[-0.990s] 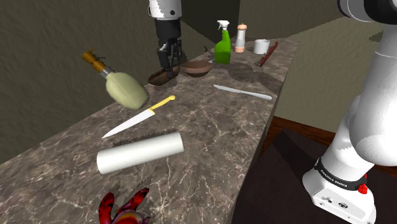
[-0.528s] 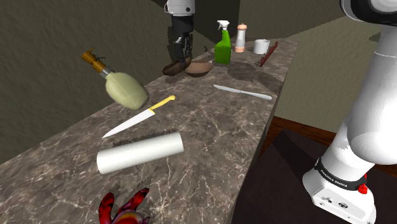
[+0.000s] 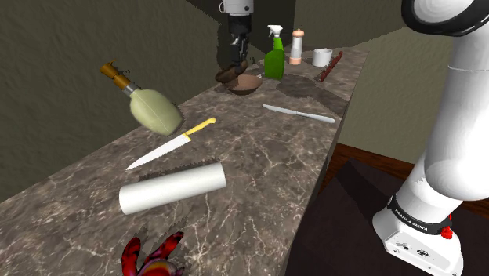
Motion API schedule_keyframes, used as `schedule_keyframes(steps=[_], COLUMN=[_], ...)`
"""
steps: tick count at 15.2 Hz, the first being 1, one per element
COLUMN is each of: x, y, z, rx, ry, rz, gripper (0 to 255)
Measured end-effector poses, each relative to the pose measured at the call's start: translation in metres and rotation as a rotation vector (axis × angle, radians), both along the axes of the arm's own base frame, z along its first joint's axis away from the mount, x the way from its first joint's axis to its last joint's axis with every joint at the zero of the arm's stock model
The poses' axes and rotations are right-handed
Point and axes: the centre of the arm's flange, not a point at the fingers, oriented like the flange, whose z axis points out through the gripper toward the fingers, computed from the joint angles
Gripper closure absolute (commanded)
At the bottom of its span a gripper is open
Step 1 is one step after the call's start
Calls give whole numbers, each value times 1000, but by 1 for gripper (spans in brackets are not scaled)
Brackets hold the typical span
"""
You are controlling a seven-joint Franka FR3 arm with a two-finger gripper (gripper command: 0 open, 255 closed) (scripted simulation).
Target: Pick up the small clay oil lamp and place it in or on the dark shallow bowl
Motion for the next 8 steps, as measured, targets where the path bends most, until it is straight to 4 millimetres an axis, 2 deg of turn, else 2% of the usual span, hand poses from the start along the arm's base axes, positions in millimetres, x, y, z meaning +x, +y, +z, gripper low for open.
schedule_keyframes(steps=[8], x=[43], y=[-95], z=[4], rx=[0], ry=[0], rz=[1], gripper=[255])
